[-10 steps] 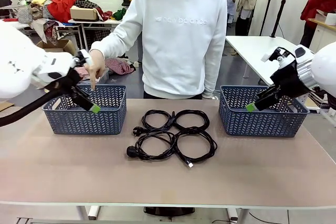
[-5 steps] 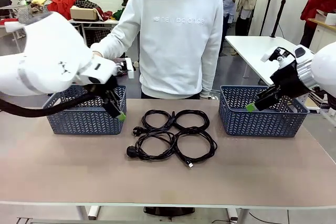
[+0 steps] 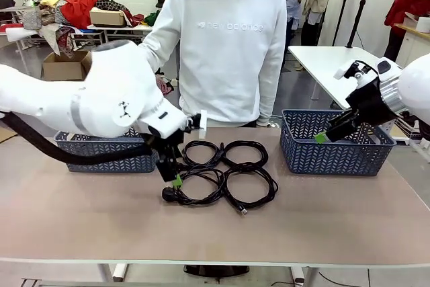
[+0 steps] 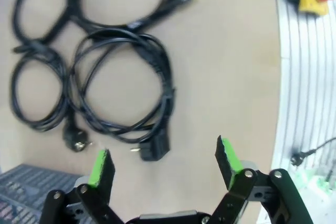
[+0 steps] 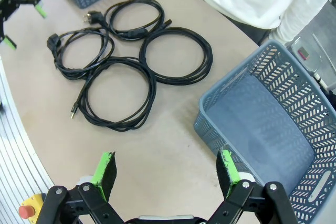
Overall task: Organize the cables according to human instructions.
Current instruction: Pick up a bundle of cables and place it in the basket indicated by the human.
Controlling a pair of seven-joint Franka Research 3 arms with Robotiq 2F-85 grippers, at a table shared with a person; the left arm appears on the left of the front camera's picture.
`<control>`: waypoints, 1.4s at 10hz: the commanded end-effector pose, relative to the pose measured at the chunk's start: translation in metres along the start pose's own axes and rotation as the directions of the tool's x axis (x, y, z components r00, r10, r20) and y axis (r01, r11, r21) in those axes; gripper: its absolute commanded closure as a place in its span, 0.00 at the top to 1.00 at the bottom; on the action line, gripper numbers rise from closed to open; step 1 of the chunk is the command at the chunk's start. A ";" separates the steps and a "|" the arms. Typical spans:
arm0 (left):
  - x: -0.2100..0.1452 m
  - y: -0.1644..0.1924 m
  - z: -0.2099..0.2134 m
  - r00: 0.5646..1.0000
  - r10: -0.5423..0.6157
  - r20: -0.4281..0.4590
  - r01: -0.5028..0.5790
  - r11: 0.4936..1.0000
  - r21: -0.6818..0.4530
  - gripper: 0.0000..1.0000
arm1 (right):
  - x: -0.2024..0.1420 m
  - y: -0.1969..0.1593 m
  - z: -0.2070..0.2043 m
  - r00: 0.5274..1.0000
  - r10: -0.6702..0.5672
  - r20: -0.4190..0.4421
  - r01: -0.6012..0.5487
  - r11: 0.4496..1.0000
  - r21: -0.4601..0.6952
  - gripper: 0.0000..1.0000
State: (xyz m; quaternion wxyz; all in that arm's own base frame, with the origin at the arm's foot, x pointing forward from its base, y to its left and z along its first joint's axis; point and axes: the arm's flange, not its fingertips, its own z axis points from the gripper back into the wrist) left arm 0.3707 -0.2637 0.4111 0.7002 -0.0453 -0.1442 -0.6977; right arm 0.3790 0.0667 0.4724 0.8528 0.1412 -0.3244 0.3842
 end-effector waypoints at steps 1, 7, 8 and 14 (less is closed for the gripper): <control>0.000 0.007 -0.010 0.997 -0.054 -0.051 0.052 0.997 -0.053 1.00 | -0.001 -0.002 0.000 1.000 -0.002 0.005 0.002 1.000 0.007 1.00; 0.004 -0.002 -0.030 0.998 -0.034 -0.053 0.030 0.997 -0.077 1.00 | -0.001 -0.002 0.000 1.000 -0.002 0.005 0.002 1.000 0.007 1.00; 0.004 -0.002 -0.030 0.998 -0.034 -0.053 0.030 0.997 -0.077 1.00 | -0.001 -0.002 0.000 1.000 -0.002 0.005 0.002 1.000 0.007 1.00; 0.018 0.005 -0.052 0.995 -0.074 -0.071 0.066 0.992 -0.109 1.00 | -0.001 -0.002 0.000 1.000 -0.002 0.005 0.002 1.000 0.007 1.00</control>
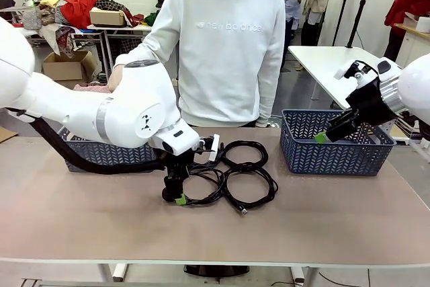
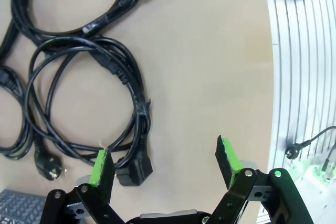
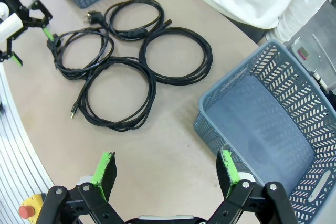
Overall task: Organize the cables according to human instructions.
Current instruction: Pick up a bundle of cables and place it in the basket indicated by the human.
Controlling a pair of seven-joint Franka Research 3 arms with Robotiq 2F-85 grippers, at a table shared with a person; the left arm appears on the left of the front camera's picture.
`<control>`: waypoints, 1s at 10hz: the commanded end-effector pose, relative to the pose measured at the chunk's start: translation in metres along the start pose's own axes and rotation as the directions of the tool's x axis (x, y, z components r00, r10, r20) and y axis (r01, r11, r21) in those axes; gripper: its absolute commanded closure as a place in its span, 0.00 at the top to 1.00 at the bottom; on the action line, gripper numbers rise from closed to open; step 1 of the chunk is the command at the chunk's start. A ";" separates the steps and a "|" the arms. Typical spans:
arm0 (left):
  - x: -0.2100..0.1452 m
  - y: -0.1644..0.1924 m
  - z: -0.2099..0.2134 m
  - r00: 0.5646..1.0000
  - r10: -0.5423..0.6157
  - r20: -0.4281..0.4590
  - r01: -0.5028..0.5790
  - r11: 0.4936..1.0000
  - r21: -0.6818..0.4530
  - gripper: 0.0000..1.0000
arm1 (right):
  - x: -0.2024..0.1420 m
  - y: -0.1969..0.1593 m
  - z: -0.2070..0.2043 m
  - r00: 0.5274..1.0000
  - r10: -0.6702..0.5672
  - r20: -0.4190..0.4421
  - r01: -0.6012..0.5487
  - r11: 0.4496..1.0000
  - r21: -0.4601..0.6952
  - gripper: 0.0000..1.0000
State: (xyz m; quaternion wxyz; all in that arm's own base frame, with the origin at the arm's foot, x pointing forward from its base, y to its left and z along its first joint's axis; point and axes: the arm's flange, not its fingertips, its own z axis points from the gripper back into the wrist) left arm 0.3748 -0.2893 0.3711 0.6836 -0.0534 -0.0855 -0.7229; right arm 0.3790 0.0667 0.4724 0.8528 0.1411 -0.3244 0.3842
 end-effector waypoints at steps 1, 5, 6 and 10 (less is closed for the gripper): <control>0.008 0.009 -0.014 0.999 -0.036 -0.013 0.036 0.999 -0.013 1.00 | -0.001 -0.002 0.000 1.000 -0.002 0.005 0.002 1.000 0.007 1.00; 0.018 0.017 -0.041 0.996 -0.064 -0.063 0.065 0.998 0.012 1.00 | -0.001 -0.002 0.000 1.000 -0.002 0.005 0.002 1.000 0.007 1.00; 0.019 0.020 -0.045 0.995 -0.066 -0.070 0.067 0.998 0.017 1.00 | -0.001 -0.002 0.000 1.000 -0.002 0.005 0.002 1.000 0.007 1.00; 0.024 0.027 -0.059 0.993 -0.068 -0.095 0.070 0.997 0.013 1.00 | -0.001 -0.002 0.000 1.000 -0.002 0.005 0.002 1.000 0.007 1.00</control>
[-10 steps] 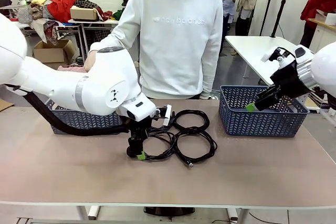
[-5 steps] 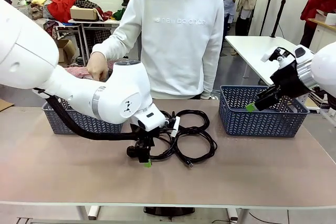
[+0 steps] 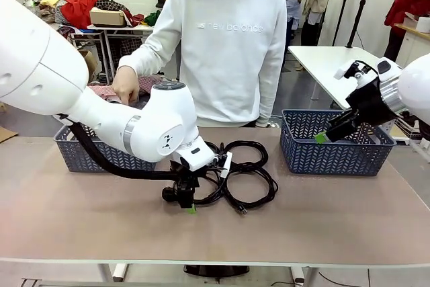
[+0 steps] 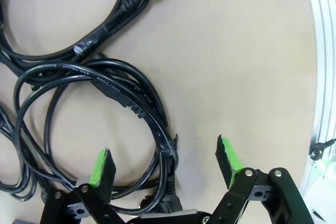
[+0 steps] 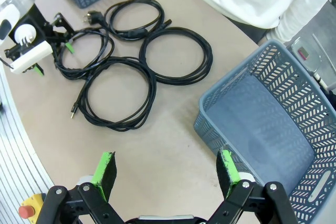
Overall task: Organize the cables according to human instructions.
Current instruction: Pick up a bundle of cables and place it in the basket indicated by the human.
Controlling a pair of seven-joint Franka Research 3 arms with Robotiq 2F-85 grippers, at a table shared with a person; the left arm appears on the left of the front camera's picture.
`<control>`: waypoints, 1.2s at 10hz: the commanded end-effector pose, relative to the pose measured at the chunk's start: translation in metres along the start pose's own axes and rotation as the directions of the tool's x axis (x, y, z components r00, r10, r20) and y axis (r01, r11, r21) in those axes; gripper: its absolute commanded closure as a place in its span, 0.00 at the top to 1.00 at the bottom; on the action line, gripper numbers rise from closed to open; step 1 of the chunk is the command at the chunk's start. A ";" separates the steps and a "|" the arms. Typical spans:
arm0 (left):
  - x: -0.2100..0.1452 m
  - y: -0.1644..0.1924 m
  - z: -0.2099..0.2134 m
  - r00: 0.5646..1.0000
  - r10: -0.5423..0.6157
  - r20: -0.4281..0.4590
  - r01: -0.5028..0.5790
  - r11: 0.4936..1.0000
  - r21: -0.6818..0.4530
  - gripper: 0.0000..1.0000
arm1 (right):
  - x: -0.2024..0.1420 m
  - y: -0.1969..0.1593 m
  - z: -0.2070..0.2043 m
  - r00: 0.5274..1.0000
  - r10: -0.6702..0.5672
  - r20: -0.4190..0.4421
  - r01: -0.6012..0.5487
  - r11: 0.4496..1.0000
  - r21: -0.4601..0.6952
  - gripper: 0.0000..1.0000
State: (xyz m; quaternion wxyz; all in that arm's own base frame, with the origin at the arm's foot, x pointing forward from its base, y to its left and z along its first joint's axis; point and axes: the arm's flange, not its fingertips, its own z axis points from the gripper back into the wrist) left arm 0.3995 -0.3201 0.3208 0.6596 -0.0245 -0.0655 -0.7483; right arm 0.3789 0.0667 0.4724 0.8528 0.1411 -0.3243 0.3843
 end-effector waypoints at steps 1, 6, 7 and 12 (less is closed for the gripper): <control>0.006 0.005 -0.004 1.000 -0.005 -0.025 0.005 1.000 0.002 1.00 | -0.001 -0.002 0.000 1.000 -0.002 0.005 0.002 1.000 0.007 1.00; 0.007 0.008 -0.005 0.999 -0.011 -0.048 0.010 1.000 -0.018 0.62 | -0.001 -0.002 0.000 1.000 -0.002 0.005 0.002 1.000 0.007 1.00; 0.006 0.008 -0.006 0.999 -0.009 -0.051 0.008 1.000 -0.021 0.76 | -0.001 -0.002 0.000 1.000 -0.002 0.005 0.002 1.000 0.007 1.00; 0.005 0.011 -0.010 0.998 -0.014 -0.058 0.012 0.999 -0.035 0.04 | -0.001 -0.002 0.000 1.000 -0.002 0.005 0.002 1.000 0.007 1.00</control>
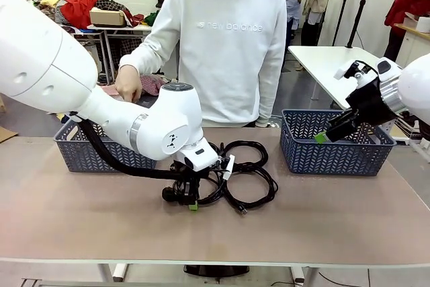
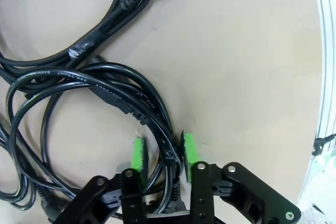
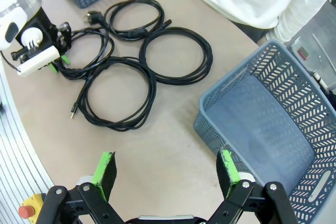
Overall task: Organize the cables according to human instructions.
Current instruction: Pick up a bundle of cables and place it in the basket indicated by the human.
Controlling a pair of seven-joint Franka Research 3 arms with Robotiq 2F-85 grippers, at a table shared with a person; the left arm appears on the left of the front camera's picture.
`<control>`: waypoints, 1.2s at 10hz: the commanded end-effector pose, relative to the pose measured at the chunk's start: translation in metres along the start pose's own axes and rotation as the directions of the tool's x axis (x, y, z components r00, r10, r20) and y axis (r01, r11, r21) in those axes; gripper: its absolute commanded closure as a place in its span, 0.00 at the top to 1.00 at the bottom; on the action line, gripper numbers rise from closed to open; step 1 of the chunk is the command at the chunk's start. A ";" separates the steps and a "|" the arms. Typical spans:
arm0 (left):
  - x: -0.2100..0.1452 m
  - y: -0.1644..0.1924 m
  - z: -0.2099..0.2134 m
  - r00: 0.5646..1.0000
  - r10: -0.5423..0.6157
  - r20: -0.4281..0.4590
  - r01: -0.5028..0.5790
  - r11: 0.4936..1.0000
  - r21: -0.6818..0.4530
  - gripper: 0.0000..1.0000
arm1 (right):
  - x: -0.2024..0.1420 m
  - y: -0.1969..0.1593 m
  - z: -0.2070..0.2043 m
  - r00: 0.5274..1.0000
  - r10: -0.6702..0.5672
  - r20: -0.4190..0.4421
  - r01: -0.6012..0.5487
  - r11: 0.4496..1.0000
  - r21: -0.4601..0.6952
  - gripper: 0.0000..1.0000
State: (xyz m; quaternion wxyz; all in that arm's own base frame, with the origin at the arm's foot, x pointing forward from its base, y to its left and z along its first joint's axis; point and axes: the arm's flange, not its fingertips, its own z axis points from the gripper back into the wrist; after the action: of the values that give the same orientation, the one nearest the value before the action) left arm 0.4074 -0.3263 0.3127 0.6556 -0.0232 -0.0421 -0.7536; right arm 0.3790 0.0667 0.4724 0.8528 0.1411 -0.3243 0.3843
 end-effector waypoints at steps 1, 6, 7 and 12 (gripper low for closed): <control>0.000 0.003 -0.001 1.000 -0.001 -0.025 0.001 1.000 -0.002 0.18 | -0.001 -0.002 0.000 1.000 -0.002 0.005 0.002 1.000 0.007 1.00; -0.005 -0.002 0.018 0.999 -0.006 -0.047 0.006 1.000 0.014 0.00 | -0.001 -0.002 0.000 1.000 -0.002 0.005 0.002 1.000 0.007 1.00; -0.005 -0.004 0.031 0.998 0.013 -0.060 -0.009 0.998 0.064 0.00 | -0.001 -0.002 0.000 1.000 -0.002 0.005 0.002 1.000 0.007 1.00; -0.012 0.014 0.125 0.996 -0.004 -0.085 0.017 0.988 0.153 0.00 | -0.001 -0.002 0.000 1.000 -0.002 0.005 0.002 1.000 0.007 1.00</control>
State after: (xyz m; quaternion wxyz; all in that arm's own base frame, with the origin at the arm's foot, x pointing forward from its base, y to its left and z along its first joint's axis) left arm 0.4129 -0.3124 0.4205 0.6558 0.0435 -0.0817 -0.7492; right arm 0.3789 0.0667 0.4724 0.8528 0.1411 -0.3243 0.3842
